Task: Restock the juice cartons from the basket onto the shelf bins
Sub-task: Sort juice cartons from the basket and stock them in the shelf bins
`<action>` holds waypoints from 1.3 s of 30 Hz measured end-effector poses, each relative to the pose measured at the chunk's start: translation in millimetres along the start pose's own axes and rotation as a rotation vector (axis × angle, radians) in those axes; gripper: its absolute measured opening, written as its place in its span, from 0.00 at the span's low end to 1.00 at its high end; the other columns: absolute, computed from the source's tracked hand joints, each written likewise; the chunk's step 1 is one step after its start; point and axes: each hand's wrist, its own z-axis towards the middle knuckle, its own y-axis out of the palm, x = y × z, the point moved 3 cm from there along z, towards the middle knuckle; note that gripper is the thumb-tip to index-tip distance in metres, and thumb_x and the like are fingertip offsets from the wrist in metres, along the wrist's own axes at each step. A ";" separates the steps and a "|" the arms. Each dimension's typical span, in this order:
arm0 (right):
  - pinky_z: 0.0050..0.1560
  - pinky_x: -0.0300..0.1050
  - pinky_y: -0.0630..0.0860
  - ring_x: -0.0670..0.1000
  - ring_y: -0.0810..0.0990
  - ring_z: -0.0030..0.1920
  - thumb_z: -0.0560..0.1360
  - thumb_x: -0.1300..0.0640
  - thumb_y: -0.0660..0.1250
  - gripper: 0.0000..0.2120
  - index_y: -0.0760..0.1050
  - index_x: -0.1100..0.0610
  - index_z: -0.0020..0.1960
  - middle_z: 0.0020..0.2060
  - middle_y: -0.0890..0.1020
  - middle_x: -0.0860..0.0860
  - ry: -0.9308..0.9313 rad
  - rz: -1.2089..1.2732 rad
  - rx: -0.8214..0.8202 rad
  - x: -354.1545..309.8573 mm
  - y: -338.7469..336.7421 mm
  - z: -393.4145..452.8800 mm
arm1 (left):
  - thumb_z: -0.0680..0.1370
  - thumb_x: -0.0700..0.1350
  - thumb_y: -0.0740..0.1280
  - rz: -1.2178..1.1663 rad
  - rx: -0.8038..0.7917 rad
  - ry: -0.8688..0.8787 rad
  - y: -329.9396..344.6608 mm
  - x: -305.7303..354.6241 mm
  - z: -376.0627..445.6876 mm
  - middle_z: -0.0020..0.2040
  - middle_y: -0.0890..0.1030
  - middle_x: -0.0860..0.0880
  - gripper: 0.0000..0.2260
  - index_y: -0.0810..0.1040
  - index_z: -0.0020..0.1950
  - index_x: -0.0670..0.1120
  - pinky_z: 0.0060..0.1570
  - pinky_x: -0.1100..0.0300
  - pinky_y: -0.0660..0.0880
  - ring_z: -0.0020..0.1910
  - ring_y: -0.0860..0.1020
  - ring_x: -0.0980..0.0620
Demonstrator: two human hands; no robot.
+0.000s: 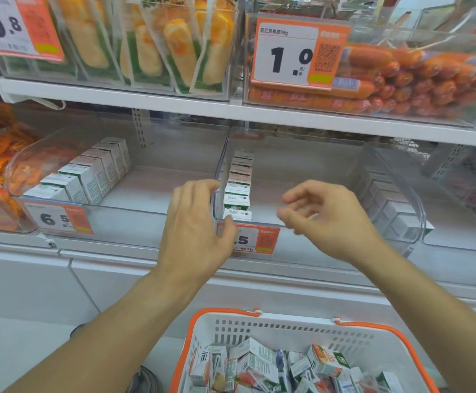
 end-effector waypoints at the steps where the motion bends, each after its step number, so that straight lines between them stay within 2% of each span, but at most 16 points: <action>1: 0.41 0.48 0.82 0.49 0.84 0.35 0.71 0.56 0.76 0.06 0.80 0.49 0.43 0.34 0.84 0.46 -0.047 0.033 0.031 3.5 -4.8 -19.1 | 0.74 0.43 0.70 -0.031 0.032 0.071 -0.9 8.7 -2.9 0.54 0.74 0.52 0.16 0.72 0.61 0.46 0.53 0.63 0.68 0.54 0.69 0.55; 3: 0.37 0.44 0.80 0.50 0.83 0.34 0.72 0.58 0.75 0.06 0.80 0.48 0.42 0.34 0.83 0.47 -0.064 0.096 0.029 18.0 -8.0 -57.4 | 0.75 0.43 0.69 -0.098 -0.054 0.173 8.3 23.1 -15.9 0.49 0.75 0.54 0.10 0.74 0.55 0.47 0.48 0.62 0.71 0.48 0.72 0.56; 6: 0.38 0.46 0.80 0.50 0.82 0.36 0.73 0.58 0.75 0.05 0.81 0.49 0.43 0.36 0.83 0.49 0.076 0.134 -0.175 67.2 8.2 -104.7 | 0.77 0.48 0.67 -0.100 -0.473 0.146 45.6 24.5 -54.0 0.47 0.75 0.56 0.06 0.76 0.52 0.50 0.51 0.56 0.74 0.48 0.73 0.56; 8: 0.43 0.48 0.80 0.49 0.82 0.38 0.73 0.52 0.75 0.04 0.81 0.48 0.47 0.39 0.83 0.48 0.217 0.064 -0.389 121.8 26.3 -132.0 | 0.78 0.52 0.67 0.014 -0.771 0.125 73.8 17.3 -86.7 0.52 0.76 0.55 0.10 0.76 0.57 0.49 0.56 0.56 0.73 0.54 0.73 0.54; 11: 0.48 0.45 0.80 0.40 0.80 0.43 0.69 0.41 0.72 0.15 0.79 0.45 0.52 0.43 0.82 0.44 0.366 -0.045 -0.742 196.6 49.3 -172.7 | 0.78 0.53 0.67 0.073 -1.064 0.034 107.3 7.3 -135.1 0.58 0.76 0.51 0.14 0.75 0.61 0.48 0.57 0.59 0.71 0.58 0.73 0.52; 12: 0.49 0.44 0.80 0.39 0.79 0.46 0.68 0.40 0.72 0.17 0.79 0.46 0.53 0.43 0.82 0.44 0.399 -0.073 -0.832 216.7 56.3 -185.0 | 0.78 0.53 0.68 0.084 -1.135 -0.009 116.2 3.7 -151.0 0.59 0.76 0.50 0.15 0.74 0.62 0.47 0.57 0.59 0.70 0.58 0.74 0.51; 14: 0.50 0.45 0.79 0.45 0.79 0.46 0.71 0.45 0.74 0.18 0.77 0.49 0.58 0.45 0.79 0.43 0.442 -0.171 -0.966 244.1 70.9 -206.2 | 0.78 0.53 0.68 0.105 -1.285 -0.088 130.0 -3.6 -182.3 0.63 0.75 0.49 0.19 0.73 0.65 0.46 0.56 0.60 0.70 0.58 0.73 0.51; 16: 0.50 0.44 0.76 0.48 0.78 0.49 0.73 0.50 0.74 0.21 0.74 0.50 0.63 0.51 0.78 0.46 0.429 -0.262 -1.025 256.7 86.7 -223.4 | 0.78 0.54 0.69 0.117 -1.421 -0.151 139.4 -12.0 -211.2 0.67 0.73 0.48 0.23 0.71 0.69 0.46 0.59 0.60 0.70 0.62 0.73 0.51; 19: 0.55 0.41 0.74 0.50 0.78 0.59 0.74 0.52 0.74 0.27 0.70 0.51 0.70 0.64 0.75 0.50 0.407 -0.253 -0.993 256.1 106.8 -241.5 | 0.77 0.54 0.70 0.124 -1.451 -0.240 150.7 -26.2 -241.5 0.69 0.73 0.48 0.26 0.70 0.70 0.46 0.65 0.55 0.71 0.66 0.73 0.49; 22: 0.57 0.40 0.71 0.52 0.76 0.63 0.72 0.50 0.76 0.33 0.66 0.52 0.73 0.68 0.73 0.51 0.438 -0.201 -1.025 252.3 115.9 -248.0 | 0.75 0.54 0.72 0.127 -1.419 -0.351 158.9 -38.6 -269.1 0.67 0.74 0.48 0.25 0.71 0.69 0.47 0.64 0.52 0.73 0.64 0.74 0.49; 25: 0.59 0.47 0.74 0.54 0.76 0.60 0.67 0.47 0.79 0.37 0.67 0.49 0.71 0.65 0.75 0.51 0.423 -0.322 -1.237 253.6 117.4 -256.0 | 0.74 0.54 0.74 0.137 -1.486 -0.355 165.8 -43.1 -297.1 0.62 0.77 0.47 0.24 0.72 0.66 0.47 0.59 0.53 0.75 0.59 0.77 0.49; 27: 0.57 0.49 0.75 0.54 0.77 0.57 0.66 0.49 0.80 0.36 0.67 0.49 0.69 0.59 0.78 0.51 0.403 -0.368 -1.275 254.3 116.7 -259.5 | 0.73 0.54 0.74 0.154 -1.492 -0.306 169.6 -43.5 -308.7 0.60 0.78 0.48 0.24 0.73 0.64 0.47 0.58 0.52 0.76 0.57 0.77 0.49; 29: 0.48 0.47 0.74 0.53 0.77 0.50 0.67 0.51 0.80 0.32 0.69 0.51 0.66 0.50 0.79 0.50 0.371 -0.365 -1.233 256.1 117.8 -259.9 | 0.72 0.55 0.74 0.177 -1.489 -0.242 172.1 -42.7 -314.2 0.59 0.78 0.49 0.24 0.74 0.64 0.48 0.57 0.52 0.75 0.55 0.77 0.49; 32: 0.39 0.45 0.69 0.53 0.75 0.45 0.65 0.51 0.81 0.27 0.70 0.49 0.56 0.40 0.73 0.45 0.327 -0.352 -1.169 259.8 117.2 -253.1 | 0.71 0.56 0.74 0.227 -1.487 -0.166 175.5 -42.1 -315.9 0.58 0.78 0.49 0.25 0.73 0.64 0.48 0.55 0.53 0.75 0.54 0.77 0.49; 36: 0.41 0.46 0.72 0.51 0.74 0.41 0.63 0.51 0.83 0.26 0.73 0.50 0.54 0.40 0.74 0.47 0.356 -0.300 -1.064 259.4 101.4 -238.4 | 0.72 0.58 0.73 0.264 -1.471 -0.147 180.0 -40.2 -316.2 0.55 0.78 0.49 0.25 0.73 0.64 0.48 0.51 0.55 0.75 0.51 0.77 0.49; 39: 0.42 0.46 0.74 0.51 0.76 0.43 0.61 0.50 0.83 0.26 0.73 0.49 0.53 0.46 0.76 0.48 0.381 -0.248 -1.009 255.2 86.3 -237.6 | 0.71 0.58 0.73 0.273 -1.451 -0.158 182.6 -40.9 -317.8 0.53 0.79 0.49 0.23 0.75 0.61 0.48 0.50 0.54 0.76 0.49 0.78 0.49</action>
